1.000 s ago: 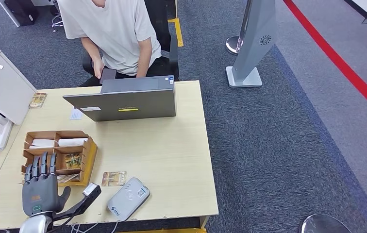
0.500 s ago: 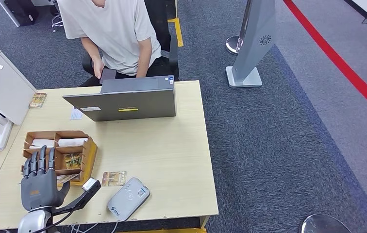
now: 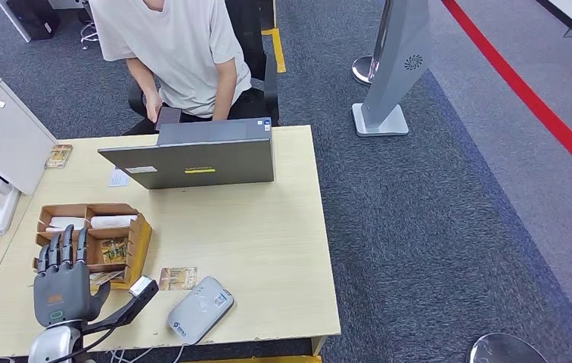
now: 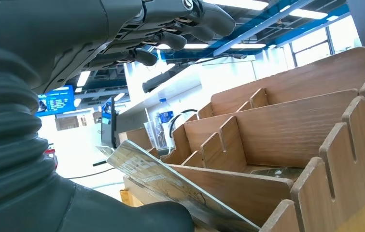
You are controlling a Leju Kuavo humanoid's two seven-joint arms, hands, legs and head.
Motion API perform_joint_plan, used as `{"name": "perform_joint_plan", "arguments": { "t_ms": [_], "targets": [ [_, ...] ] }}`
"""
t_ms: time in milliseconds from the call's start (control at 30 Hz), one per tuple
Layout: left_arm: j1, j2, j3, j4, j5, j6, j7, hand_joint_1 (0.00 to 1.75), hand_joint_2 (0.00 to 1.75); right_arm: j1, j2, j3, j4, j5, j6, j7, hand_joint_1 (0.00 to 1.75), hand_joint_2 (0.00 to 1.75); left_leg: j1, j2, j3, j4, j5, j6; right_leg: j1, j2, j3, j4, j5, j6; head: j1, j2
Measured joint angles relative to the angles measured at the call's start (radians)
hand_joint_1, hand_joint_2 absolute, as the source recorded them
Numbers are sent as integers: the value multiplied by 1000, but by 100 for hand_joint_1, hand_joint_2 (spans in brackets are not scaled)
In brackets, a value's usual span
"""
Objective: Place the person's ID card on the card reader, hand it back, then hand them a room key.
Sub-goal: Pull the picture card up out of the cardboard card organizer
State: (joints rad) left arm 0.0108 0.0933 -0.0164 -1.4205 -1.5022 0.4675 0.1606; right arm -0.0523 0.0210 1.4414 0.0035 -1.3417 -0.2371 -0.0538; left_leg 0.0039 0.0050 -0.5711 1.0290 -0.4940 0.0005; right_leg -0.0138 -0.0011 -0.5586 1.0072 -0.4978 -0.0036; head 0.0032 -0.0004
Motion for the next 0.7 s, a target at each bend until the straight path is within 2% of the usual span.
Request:
{"name": "perform_joint_plan", "arguments": {
  "t_ms": [100,233,700],
  "targets": [
    [0,0,-1,-3,0,-5,0,0,175,0,0,1,0,-1,-2,0,0,175,0,0,0,0,0,0,0,0,0,0,0,0,0,0],
    [0,0,-5,-4,1,-25,0,175,175,0,0,2,0,-4,-2,-2,0,175,0,0,0,0,0,0,0,0,0,0,0,0,0,0],
    [-1,10,-27,-3,9,-90,10,175,175,-2,-6,6,0,-18,-2,-4,0,175,0,0,0,0,0,0,0,0,0,0,0,0,0,0]
  ]
}}
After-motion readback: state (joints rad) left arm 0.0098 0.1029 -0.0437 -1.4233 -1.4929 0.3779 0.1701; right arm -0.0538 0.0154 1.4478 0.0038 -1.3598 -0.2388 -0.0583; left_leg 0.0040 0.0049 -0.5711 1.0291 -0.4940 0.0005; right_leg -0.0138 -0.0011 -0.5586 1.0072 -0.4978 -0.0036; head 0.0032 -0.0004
